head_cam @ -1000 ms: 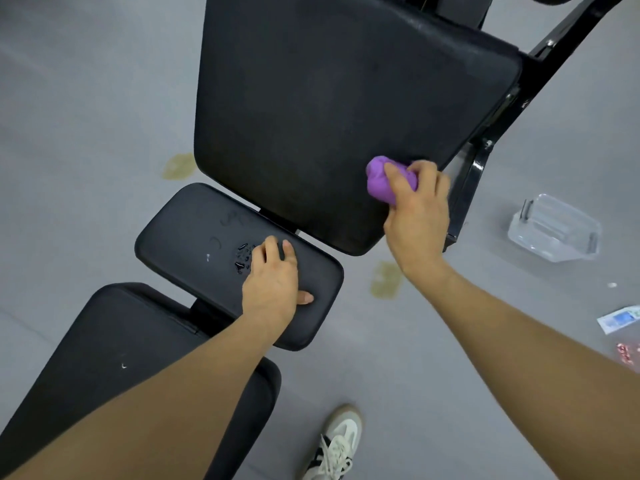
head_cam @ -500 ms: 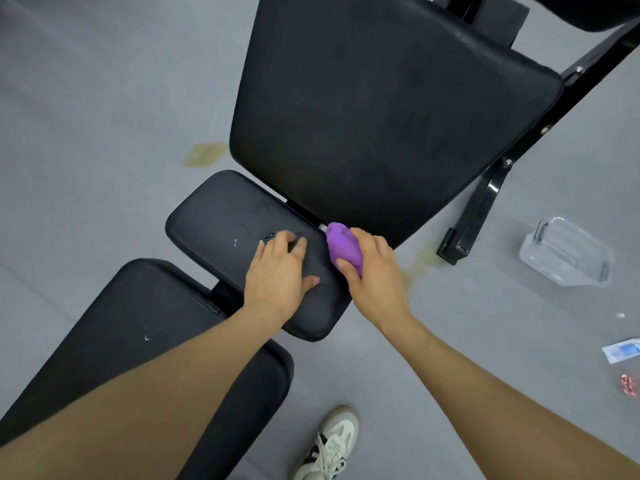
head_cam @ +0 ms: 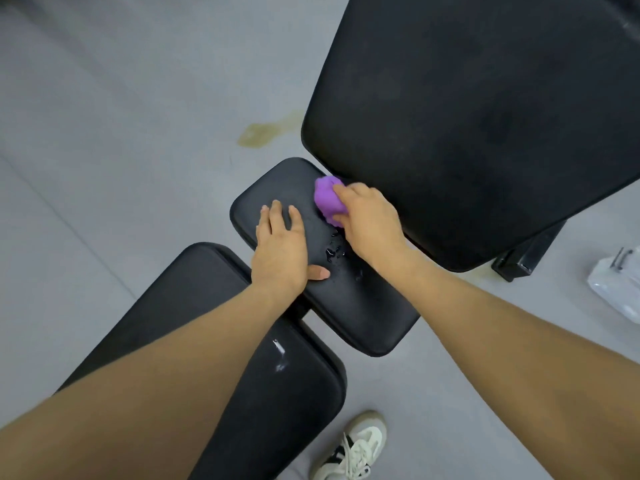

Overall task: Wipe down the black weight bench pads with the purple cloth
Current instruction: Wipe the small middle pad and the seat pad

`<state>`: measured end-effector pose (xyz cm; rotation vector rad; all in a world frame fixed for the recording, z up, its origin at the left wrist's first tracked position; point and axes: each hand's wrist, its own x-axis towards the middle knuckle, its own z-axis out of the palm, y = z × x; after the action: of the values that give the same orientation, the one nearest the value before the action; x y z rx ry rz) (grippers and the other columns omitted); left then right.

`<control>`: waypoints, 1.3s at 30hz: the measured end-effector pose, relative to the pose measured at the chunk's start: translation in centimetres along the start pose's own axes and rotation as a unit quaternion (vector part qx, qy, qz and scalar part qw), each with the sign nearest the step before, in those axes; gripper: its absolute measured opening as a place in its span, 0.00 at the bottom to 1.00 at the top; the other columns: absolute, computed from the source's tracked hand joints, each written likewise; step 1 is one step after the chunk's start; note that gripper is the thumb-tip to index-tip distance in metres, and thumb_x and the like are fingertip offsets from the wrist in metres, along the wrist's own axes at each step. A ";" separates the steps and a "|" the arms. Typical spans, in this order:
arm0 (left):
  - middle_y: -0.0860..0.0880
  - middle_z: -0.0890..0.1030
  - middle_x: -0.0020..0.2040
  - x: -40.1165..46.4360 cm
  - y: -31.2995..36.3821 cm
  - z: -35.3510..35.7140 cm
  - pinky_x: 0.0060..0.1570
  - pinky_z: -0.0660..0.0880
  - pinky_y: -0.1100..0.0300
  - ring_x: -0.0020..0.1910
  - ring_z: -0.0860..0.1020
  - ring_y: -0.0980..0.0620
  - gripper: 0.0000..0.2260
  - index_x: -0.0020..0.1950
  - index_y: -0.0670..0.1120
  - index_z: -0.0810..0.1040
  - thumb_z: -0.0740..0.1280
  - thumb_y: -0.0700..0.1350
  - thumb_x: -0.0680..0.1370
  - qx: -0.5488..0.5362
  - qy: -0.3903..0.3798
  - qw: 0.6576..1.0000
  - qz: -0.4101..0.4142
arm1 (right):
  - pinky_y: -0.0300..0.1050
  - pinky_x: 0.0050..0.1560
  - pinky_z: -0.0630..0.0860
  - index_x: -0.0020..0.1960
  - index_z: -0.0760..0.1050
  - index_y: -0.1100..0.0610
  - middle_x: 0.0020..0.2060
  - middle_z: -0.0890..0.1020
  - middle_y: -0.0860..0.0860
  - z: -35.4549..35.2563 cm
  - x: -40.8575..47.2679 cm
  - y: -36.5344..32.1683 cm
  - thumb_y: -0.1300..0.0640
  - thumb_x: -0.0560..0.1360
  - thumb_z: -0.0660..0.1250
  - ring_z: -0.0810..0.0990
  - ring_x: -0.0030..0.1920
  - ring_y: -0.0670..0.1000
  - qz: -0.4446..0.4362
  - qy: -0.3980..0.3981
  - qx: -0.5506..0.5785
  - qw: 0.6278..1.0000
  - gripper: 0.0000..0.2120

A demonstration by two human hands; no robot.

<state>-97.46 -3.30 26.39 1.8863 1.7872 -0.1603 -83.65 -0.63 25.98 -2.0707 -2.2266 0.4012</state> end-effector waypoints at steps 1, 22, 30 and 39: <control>0.41 0.41 0.77 0.1 0.1 0.0 0.73 0.53 0.49 0.76 0.40 0.42 0.51 0.77 0.43 0.44 0.74 0.56 0.66 0.002 -0.002 1.000 -0.002 | 0.48 0.50 0.69 0.71 0.64 0.56 0.60 0.73 0.55 0.3 1.9 -1.0 0.57 0.78 0.61 0.71 0.58 0.57 -0.001 0.007 0.002 1.000 0.22; 0.38 0.41 0.76 0.2 0.8 -0.5 0.74 0.45 0.50 0.75 0.39 0.39 0.50 0.76 0.42 0.43 0.72 0.58 0.68 0.040 -0.033 0.999 -0.013 | 0.48 0.49 0.69 0.70 0.65 0.55 0.61 0.72 0.55 0.4 5.7 -2.0 0.59 0.78 0.60 0.70 0.58 0.57 -0.038 0.007 0.064 0.997 0.21; 0.39 0.40 0.76 0.3 0.9 -0.4 0.74 0.53 0.48 0.75 0.39 0.40 0.50 0.76 0.42 0.43 0.73 0.56 0.68 0.026 -0.035 0.999 -0.024 | 0.52 0.39 0.81 0.63 0.75 0.59 0.55 0.80 0.56 -0.3 -7.4 6.5 0.63 0.68 0.74 0.79 0.50 0.60 -0.071 0.001 0.053 0.996 0.24; 0.39 0.40 0.76 0.3 0.9 -0.3 0.75 0.50 0.47 0.75 0.39 0.39 0.50 0.76 0.41 0.43 0.72 0.57 0.68 0.045 -0.025 0.998 -0.019 | 0.49 0.42 0.69 0.67 0.67 0.58 0.61 0.70 0.55 0.3 7.7 -3.2 0.59 0.78 0.60 0.69 0.57 0.56 -0.065 -0.009 0.004 0.998 0.17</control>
<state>-96.66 -2.92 26.76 1.8927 1.8107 -0.3052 -87.49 6.77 25.50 -1.9124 -2.3492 0.4176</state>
